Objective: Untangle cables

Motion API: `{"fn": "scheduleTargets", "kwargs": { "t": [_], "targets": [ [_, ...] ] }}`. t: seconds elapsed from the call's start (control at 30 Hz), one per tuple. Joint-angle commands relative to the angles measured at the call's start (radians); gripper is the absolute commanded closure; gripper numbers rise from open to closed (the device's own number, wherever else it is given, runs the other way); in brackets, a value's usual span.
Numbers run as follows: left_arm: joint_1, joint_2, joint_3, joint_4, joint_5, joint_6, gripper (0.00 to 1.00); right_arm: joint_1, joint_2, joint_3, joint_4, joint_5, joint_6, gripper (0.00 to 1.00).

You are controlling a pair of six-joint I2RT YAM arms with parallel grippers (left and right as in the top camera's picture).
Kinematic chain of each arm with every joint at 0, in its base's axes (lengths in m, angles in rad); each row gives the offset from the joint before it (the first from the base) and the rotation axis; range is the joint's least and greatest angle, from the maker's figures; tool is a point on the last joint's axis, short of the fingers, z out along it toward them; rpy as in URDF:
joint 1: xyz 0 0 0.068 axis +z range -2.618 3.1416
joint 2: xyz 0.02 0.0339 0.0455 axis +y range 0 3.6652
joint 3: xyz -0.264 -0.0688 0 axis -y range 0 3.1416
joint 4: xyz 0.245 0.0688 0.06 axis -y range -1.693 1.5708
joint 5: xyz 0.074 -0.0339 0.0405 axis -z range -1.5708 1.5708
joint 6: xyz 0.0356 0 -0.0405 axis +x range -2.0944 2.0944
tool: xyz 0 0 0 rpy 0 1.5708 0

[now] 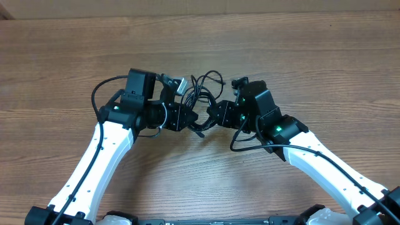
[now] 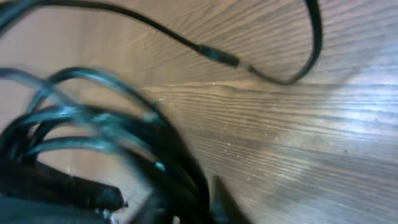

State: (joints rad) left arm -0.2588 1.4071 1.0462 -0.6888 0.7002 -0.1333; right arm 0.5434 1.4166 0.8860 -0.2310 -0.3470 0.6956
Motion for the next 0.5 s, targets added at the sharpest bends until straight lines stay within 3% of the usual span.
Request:
{"fn": "scheduleTargets", "kwargs": {
  "t": [0.0,0.37,0.47],
  "targets": [
    [-0.003,-0.022,0.005,-0.007,-0.005,-0.009,0.96,-0.002,-0.011,0.005,0.046,-0.145,-0.11,0.96],
    [0.011,-0.021,0.005,0.068,-0.336,-0.346,0.96,-0.002,-0.011,0.005,0.043,-0.705,-0.436,0.96],
    [0.011,-0.021,0.005,0.076,-0.365,-0.411,0.9,-0.002,-0.011,0.005,0.044,-0.8,-0.503,0.96]
  ]
}}
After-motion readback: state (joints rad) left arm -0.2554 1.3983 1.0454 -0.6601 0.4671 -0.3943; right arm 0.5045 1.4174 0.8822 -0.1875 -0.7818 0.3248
